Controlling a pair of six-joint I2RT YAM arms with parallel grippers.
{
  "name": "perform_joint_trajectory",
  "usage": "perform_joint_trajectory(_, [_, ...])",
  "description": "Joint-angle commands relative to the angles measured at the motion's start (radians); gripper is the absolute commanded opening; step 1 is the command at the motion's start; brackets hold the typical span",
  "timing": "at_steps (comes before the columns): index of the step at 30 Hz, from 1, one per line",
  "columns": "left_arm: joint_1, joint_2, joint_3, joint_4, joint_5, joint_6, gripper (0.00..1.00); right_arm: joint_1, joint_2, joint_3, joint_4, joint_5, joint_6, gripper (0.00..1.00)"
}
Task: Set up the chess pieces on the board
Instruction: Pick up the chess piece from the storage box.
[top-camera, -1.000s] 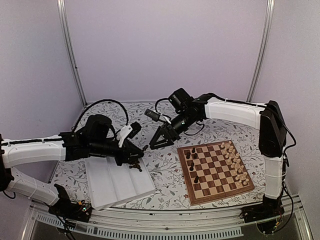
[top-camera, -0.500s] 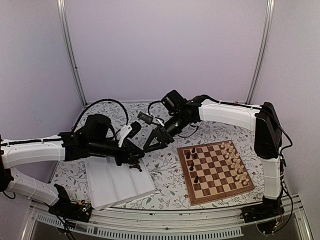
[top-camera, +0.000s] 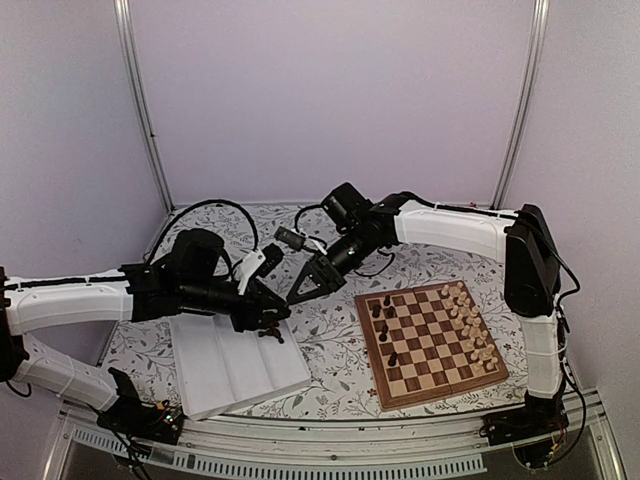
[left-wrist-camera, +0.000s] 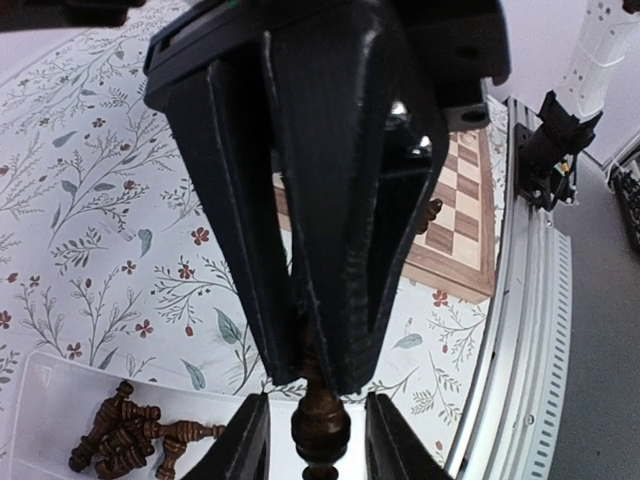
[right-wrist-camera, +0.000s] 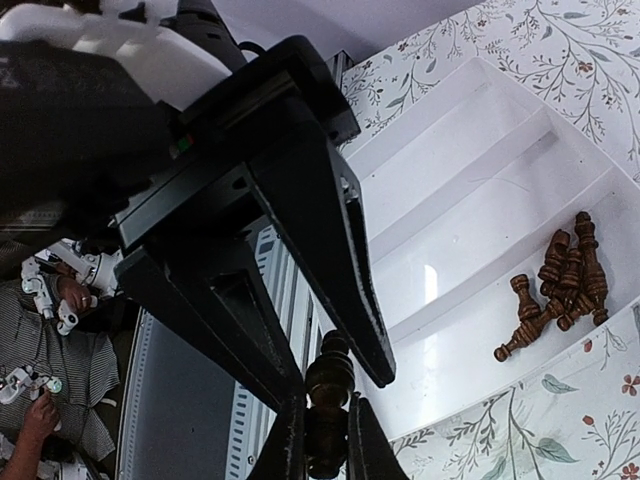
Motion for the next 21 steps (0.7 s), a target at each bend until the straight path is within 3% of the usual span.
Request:
perform_joint_trajectory(1, [-0.001,0.008,-0.003,-0.013,-0.016,0.003,0.36,-0.001,0.002,0.024,0.008,-0.012,-0.005,0.02])
perform_joint_trajectory(11, [-0.008,0.028,0.0,-0.048,-0.041,0.014,0.31,-0.013,-0.014,0.022,0.004,0.002,-0.012,0.02])
perform_joint_trajectory(21, [-0.01,0.072,0.025,-0.067,-0.026,0.017,0.06,-0.026,-0.036,0.012,-0.004,0.032,-0.029,0.02])
